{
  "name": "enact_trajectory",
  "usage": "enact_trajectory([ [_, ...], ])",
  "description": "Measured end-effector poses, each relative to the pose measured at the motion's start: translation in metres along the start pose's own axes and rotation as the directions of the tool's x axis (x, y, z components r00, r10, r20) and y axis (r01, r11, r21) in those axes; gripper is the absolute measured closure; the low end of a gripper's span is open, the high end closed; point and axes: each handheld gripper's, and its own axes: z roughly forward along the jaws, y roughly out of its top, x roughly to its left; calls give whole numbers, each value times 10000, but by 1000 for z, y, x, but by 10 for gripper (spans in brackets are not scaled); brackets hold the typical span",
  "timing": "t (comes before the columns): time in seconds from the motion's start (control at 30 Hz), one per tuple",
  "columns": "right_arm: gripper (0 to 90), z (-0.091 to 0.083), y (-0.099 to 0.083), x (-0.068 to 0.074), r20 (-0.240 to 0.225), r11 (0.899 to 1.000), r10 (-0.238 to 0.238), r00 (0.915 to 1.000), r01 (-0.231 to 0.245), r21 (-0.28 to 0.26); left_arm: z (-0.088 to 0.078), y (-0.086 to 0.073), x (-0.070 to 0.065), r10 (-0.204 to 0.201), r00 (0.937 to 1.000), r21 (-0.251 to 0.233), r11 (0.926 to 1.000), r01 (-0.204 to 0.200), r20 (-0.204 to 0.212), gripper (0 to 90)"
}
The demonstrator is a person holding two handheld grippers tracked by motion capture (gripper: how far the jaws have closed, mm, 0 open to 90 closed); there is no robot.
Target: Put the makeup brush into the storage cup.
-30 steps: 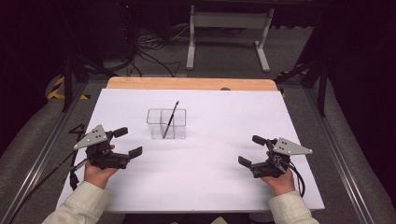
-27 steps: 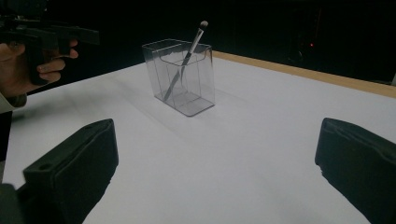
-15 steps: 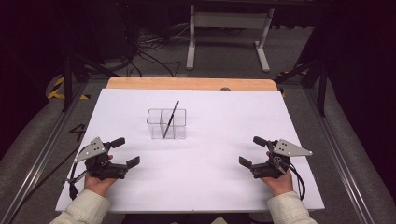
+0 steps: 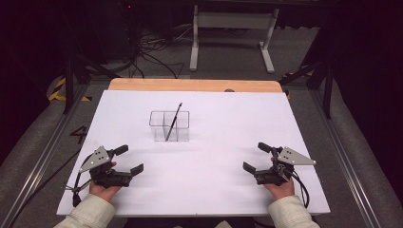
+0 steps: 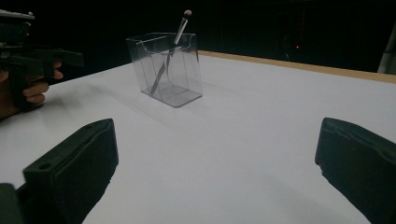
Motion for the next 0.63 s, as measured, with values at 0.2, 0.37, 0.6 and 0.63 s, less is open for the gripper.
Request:
enact_trajectory([
  [0.2,1,2,-1,3,-79,9999,-115,9999,115,27,0,0,3,-64,9999,26,10000,64,-112,16],
  [0.37,1,4,-2,4,-94,9999,-88,9999,89,121,1,-1,3,-91,9999,-31,10000,91,-119,17],
  [0.6,1,3,-2,3,-93,9999,-65,9999,66,104,1,0,3,101,9995,6,9999,-101,-304,11],
  [0.63,1,3,-2,3,-93,9999,-65,9999,66,104,1,1,2,147,9993,-4,9999,-147,-331,11],
])
